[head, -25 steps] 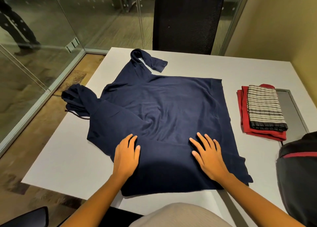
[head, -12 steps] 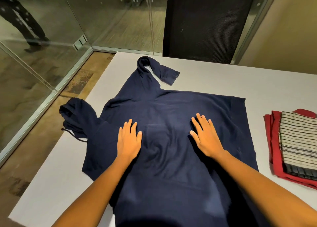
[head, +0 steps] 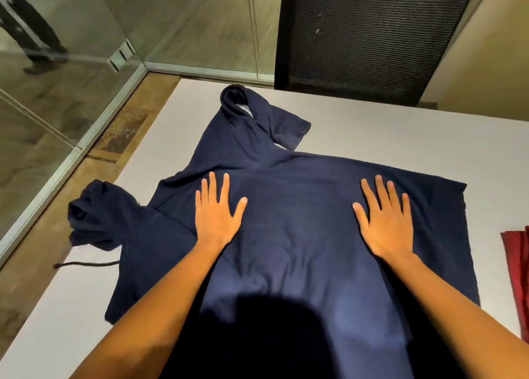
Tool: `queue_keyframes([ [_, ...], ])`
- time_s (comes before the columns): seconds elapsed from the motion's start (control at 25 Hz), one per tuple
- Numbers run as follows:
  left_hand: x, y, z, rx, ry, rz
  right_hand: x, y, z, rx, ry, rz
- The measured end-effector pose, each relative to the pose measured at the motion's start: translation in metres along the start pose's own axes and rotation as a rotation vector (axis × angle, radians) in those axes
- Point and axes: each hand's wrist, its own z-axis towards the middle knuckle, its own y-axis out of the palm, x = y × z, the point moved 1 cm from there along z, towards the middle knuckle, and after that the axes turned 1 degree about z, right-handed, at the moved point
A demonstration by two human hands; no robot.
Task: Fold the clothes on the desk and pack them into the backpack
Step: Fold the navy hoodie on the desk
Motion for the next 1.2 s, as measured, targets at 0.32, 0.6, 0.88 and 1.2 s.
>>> queue_keyframes([
  [0.32,-0.003,0.010,0.012,0.108,0.027,0.024,-0.091,-0.025,0.083,0.075,-0.130,0.433],
  [0.6,-0.004,0.012,0.013,0.129,0.020,0.000,-0.178,-0.026,0.207,-0.056,-0.043,0.289],
  [0.88,-0.003,0.009,0.012,0.142,0.015,-0.034,-0.158,-0.098,0.177,0.444,-0.153,0.473],
  [1.2,0.010,-0.020,-0.012,0.297,0.002,-0.491,-0.045,-0.081,-0.013,0.073,-0.414,0.350],
])
